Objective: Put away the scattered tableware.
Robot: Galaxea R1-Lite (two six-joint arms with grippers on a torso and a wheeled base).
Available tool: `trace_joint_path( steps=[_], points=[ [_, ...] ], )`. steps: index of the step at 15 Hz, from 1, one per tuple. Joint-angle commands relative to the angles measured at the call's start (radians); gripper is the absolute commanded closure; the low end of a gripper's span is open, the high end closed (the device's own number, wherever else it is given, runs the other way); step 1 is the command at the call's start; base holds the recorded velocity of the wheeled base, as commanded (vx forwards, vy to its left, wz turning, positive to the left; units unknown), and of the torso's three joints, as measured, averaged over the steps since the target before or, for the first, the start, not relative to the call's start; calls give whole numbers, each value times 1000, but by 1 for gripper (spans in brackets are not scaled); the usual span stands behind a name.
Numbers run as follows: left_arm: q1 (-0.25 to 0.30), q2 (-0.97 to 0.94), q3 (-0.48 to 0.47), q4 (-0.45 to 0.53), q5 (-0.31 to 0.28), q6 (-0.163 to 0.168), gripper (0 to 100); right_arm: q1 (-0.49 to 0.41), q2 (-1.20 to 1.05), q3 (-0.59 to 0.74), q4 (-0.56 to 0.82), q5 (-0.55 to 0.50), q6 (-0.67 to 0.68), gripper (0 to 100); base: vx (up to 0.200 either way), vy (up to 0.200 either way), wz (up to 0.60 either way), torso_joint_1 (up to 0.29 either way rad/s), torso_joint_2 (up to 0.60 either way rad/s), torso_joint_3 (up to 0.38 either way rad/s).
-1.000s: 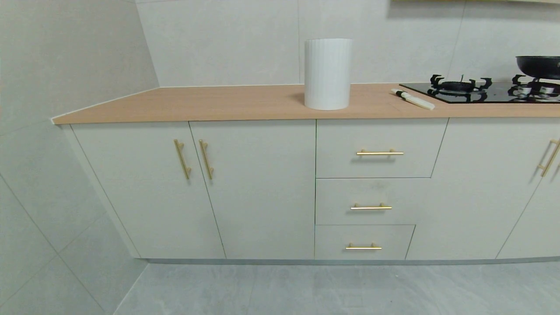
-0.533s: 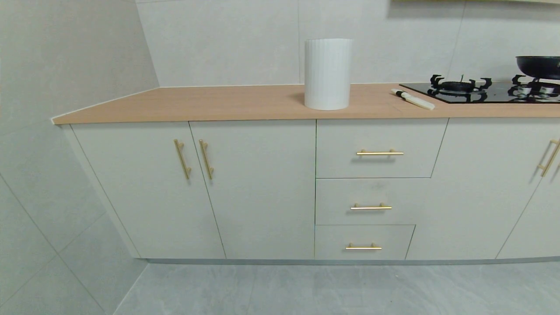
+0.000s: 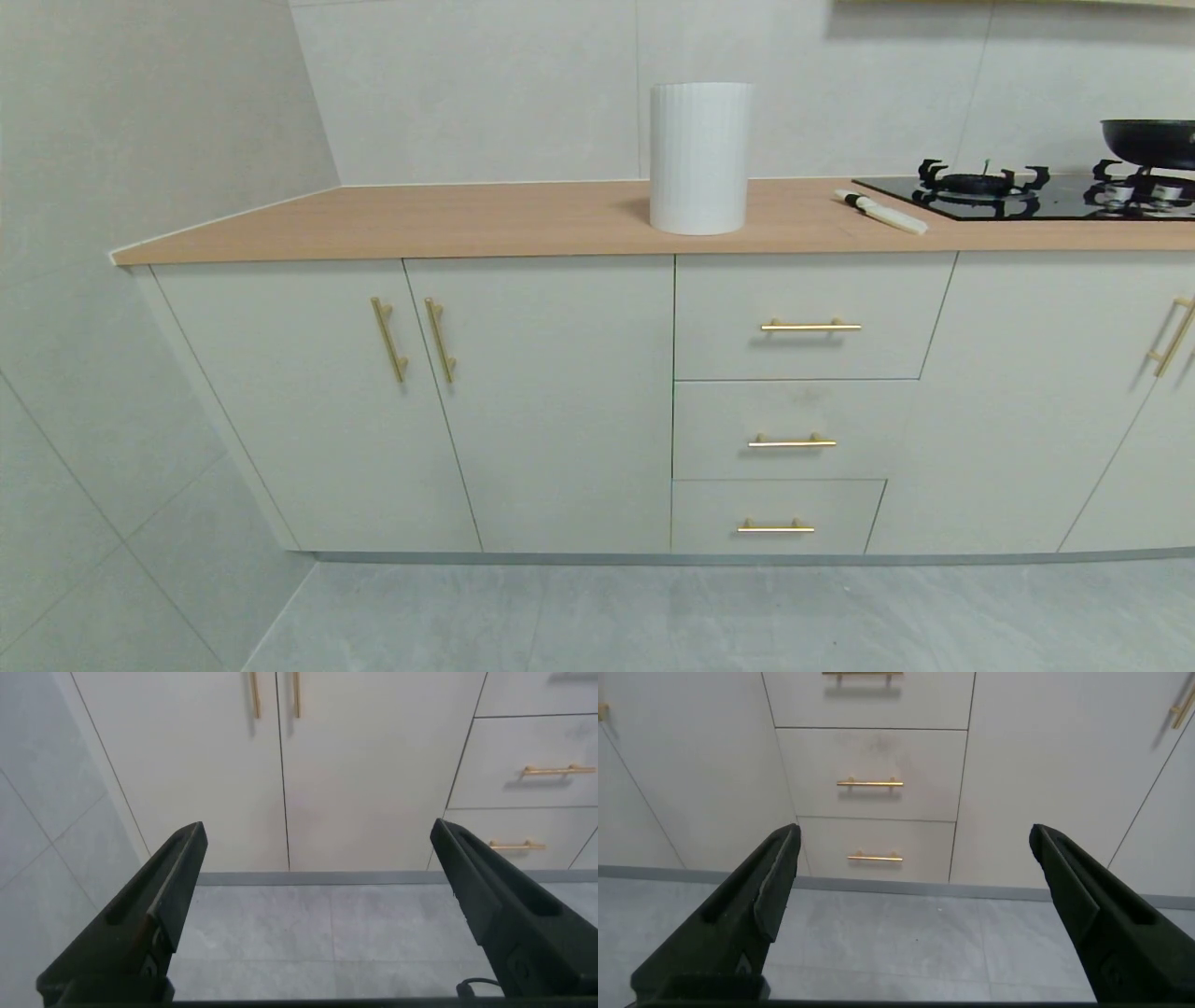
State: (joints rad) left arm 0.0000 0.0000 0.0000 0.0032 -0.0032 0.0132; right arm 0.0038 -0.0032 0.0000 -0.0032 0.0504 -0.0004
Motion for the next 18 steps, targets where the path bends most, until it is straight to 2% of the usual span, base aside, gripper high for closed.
trace_joint_path(
  steps=[1,4,18],
  points=[
    [0,0,0,0,0,-1,0,1,3,0,0,0,2,0,0,0,0,0,0,0],
    [0,0,0,0,0,-1,0,1,3,0,0,0,2,0,0,0,0,0,0,0],
    [0,0,0,-2,0,-2,0,1,3,0,0,0,3,0,200,0,0,3,0,0]
  ],
)
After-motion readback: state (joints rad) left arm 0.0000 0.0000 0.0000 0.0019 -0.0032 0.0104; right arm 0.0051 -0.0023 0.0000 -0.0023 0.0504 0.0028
